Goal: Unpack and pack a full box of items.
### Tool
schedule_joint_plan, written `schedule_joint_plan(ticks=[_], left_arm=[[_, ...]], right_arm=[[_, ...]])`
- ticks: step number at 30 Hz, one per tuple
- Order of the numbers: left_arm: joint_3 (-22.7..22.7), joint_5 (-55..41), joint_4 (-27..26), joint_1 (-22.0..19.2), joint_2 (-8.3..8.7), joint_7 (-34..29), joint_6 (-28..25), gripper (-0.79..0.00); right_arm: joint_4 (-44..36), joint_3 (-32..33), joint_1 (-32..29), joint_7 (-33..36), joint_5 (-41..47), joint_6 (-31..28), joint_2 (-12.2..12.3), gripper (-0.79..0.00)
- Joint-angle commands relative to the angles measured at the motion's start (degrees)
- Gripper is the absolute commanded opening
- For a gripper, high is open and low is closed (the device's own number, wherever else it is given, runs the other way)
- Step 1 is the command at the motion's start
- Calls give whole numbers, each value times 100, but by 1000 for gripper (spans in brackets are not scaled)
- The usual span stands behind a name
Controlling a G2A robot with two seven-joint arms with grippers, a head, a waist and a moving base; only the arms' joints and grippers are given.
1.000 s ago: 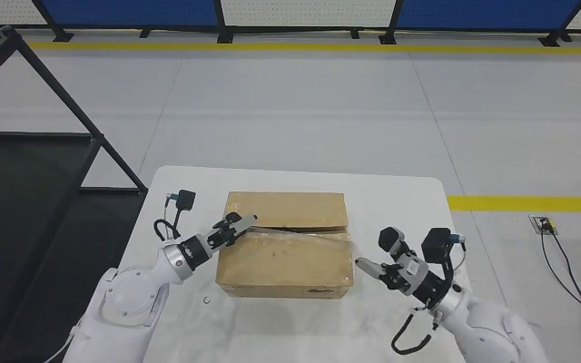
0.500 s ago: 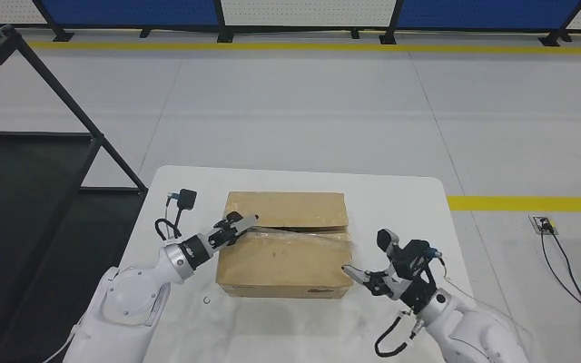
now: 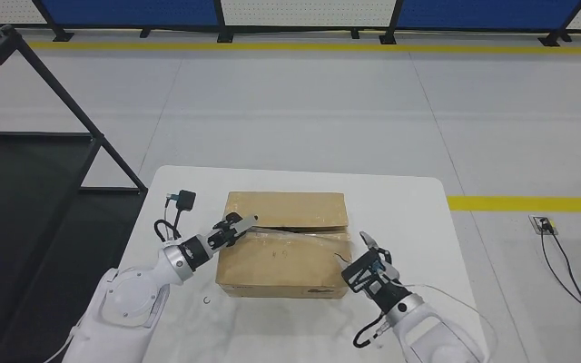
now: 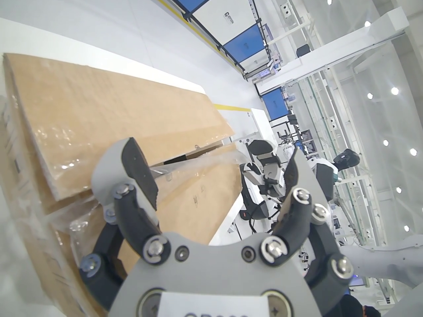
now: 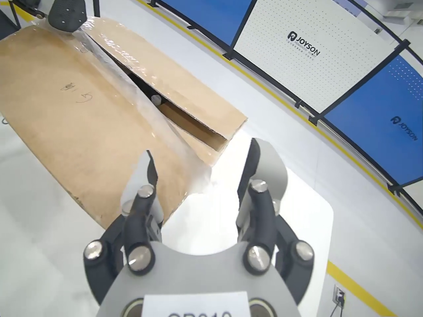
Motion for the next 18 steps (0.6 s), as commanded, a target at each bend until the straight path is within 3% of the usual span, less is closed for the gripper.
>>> schedule_joint_plan(ticks=[1,13,18], left_arm=[[-9,0,-21,12,6,4,-2,0],[33,-1,-30,-25,28,-33,6,0],[33,-21,-21,-36,37,-11,-9,0]], right_arm=[[9,-33,29,8,-29,20,-16,-566],[-211,35,102,247,206,-367,-58,-785],[-395,120,376,975,658,-745,-78,-785]])
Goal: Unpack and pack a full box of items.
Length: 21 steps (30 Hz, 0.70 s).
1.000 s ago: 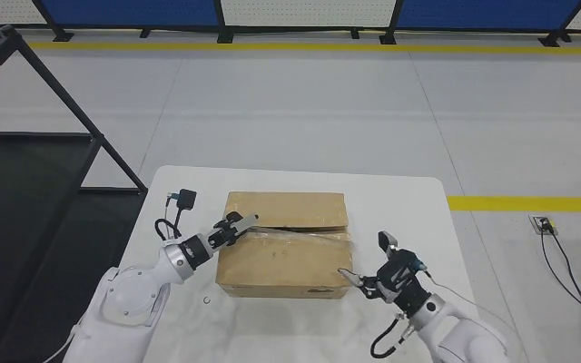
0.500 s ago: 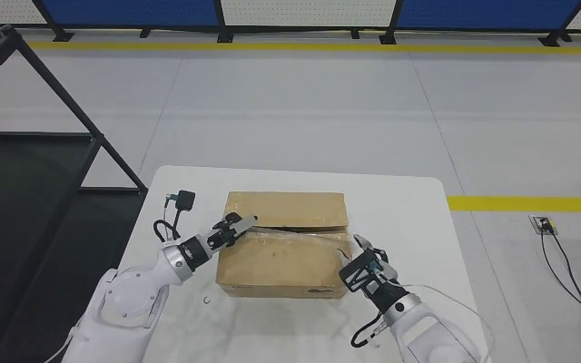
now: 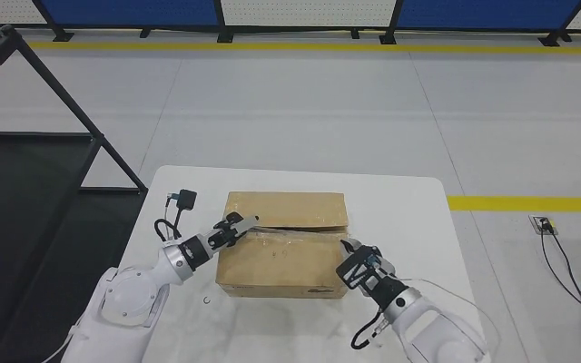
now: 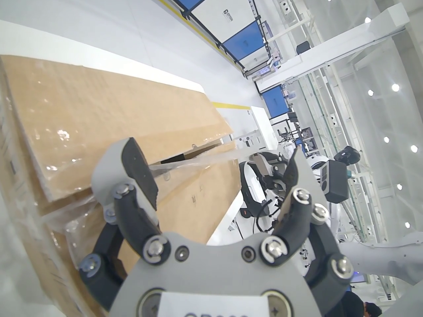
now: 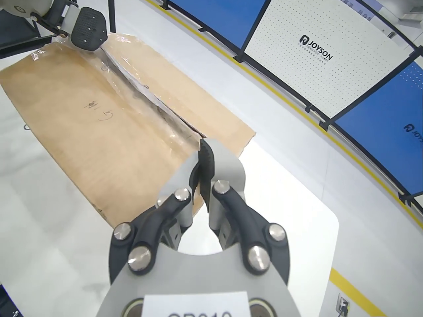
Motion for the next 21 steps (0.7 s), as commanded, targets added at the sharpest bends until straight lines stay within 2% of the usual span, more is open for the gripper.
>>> schedule_joint_plan(ticks=[1,3,12,14,21], left_arm=[[-10,-10,1,4,5,10,-10,0],[-24,-31,1,14,10,12,-26,0],[-61,-104,4,46,30,42,-77,0],[-68,-118,11,48,34,52,-84,0],[-96,-183,15,44,49,43,-117,0]], right_arm=[[-65,25,181,425,218,-169,-11,-785],[-55,12,381,863,572,-342,-30,-785],[270,65,1355,2463,2564,-256,-141,-785],[353,82,1526,2892,2789,-159,-147,-785],[500,77,1928,3417,3201,409,-189,-785]])
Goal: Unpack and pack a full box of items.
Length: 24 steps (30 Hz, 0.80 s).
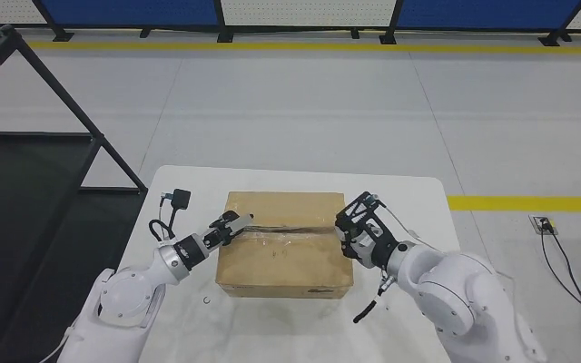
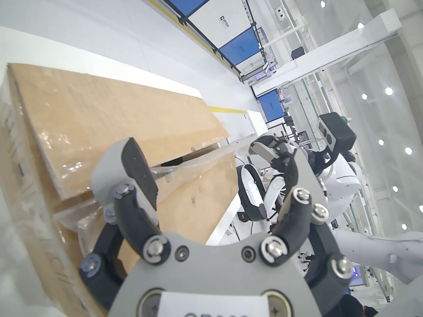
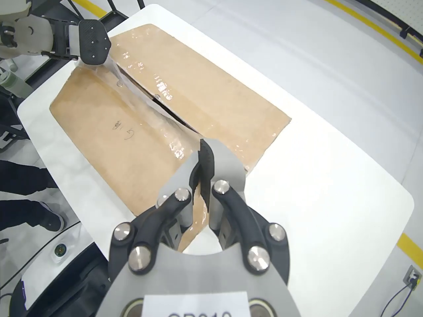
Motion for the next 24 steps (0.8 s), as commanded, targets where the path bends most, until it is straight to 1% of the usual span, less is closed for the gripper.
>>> schedule_joint_plan(ticks=[1,5,11,15,24], left_arm=[[-9,-18,1,0,5,3,-4,0],[-23,-43,5,-4,14,-12,-17,0],[-21,-68,18,-14,25,-14,-34,0],[-22,-90,40,-30,32,-22,-53,0],[4,-111,65,-64,43,3,-48,0]], right_arm=[[42,19,87,142,95,140,-5,-785],[156,32,269,531,386,315,-14,-785],[284,95,477,867,752,544,-17,-785],[287,167,534,999,825,698,-5,-785],[287,167,534,999,825,698,-5,-785]])
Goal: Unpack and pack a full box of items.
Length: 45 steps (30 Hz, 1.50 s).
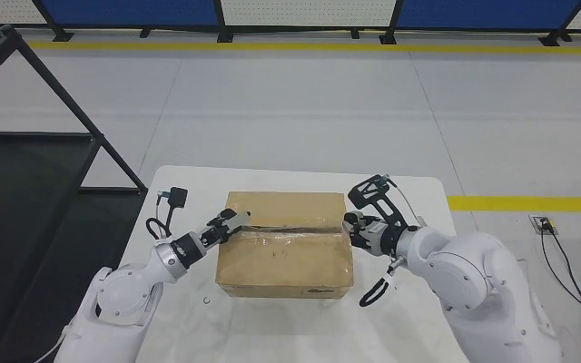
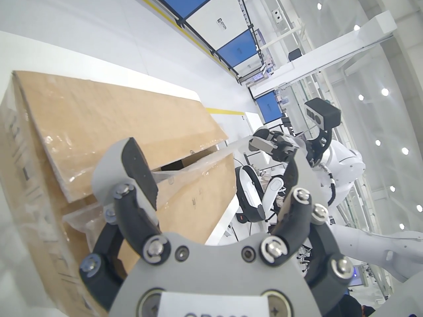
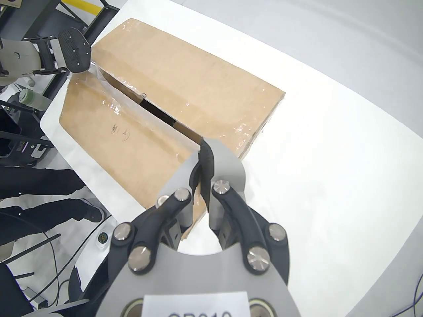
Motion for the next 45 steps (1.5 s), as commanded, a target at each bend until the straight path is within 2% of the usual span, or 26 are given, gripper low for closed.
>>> schedule_joint_plan(ticks=[1,8,11,13,17,21,31,45], left_arm=[[19,-8,1,-13,0,12,0,0],[9,-195,-90,72,2,96,-198,0],[-25,-478,-168,124,12,-97,-276,0],[-93,-1112,-195,144,20,-443,-309,0],[-180,-1213,-124,96,59,-814,-204,0],[-33,-1114,26,-52,64,-984,-7,0],[245,-1013,439,-414,33,-795,126,0],[467,-967,717,-644,10,-669,118,0]], right_arm=[[0,0,0,0,0,0,0,-785],[299,-88,51,14,279,267,-19,-785],[433,-105,168,92,487,390,-32,-785],[538,-127,267,178,642,484,-41,-785],[694,-157,405,246,838,622,-52,-785],[849,-185,515,254,1003,714,-59,-785],[948,-163,591,370,1205,759,-28,-785],[1110,-180,701,559,1349,814,23,-785]])
